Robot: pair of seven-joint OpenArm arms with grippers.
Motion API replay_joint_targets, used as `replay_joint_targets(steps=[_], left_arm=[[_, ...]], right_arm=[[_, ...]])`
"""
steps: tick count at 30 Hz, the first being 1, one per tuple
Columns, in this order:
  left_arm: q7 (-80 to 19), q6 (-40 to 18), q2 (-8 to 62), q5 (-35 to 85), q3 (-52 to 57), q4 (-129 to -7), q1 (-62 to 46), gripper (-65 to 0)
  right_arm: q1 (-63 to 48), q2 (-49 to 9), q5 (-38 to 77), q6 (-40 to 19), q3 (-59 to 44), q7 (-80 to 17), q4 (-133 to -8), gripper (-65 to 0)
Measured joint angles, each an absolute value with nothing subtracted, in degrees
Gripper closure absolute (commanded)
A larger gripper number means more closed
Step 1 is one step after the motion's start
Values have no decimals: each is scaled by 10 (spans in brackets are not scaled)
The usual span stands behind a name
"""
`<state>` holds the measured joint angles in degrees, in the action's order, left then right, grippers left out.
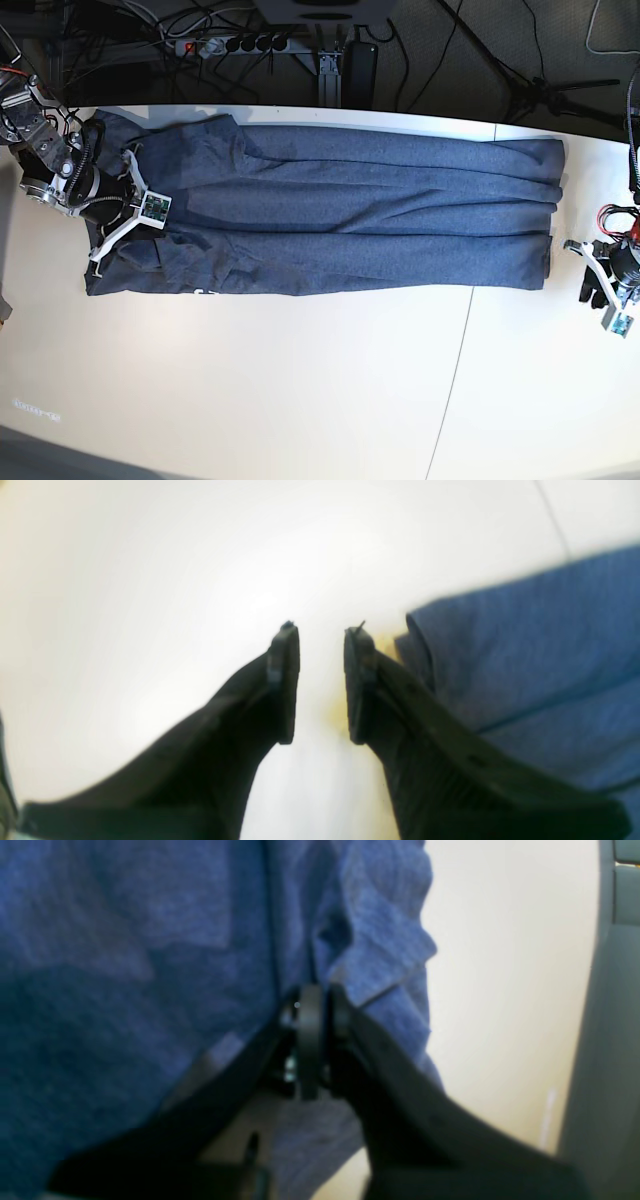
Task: Fold the T-shirt properly
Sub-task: 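Open the left gripper and release the hem corner, then move the open left gripper back to the hem end of the shirt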
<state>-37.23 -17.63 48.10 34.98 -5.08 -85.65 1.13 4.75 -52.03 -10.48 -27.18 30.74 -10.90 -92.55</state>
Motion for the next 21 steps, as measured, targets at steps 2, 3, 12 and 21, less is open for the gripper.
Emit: replay_joint_targets(steps=[2,3,12,21], left_arm=[[-380,-191,481,376,-32,-856,6,-187],[-382,-194,481,385,-26,-856,1,-187],[-386,-207,478,401,-22,-856,-47,-187],[-386,-208,460,402,-22,-856,-49,-187]], right_arm=[[48,-521,-92,-272,307,-110,-926,-280],[48,-521,-83,-272,307,-110,-926,-317],[56,-521,-11,-272,306,-114,-942,-338],[62,-464,28,-272,253,-134,-967,0]])
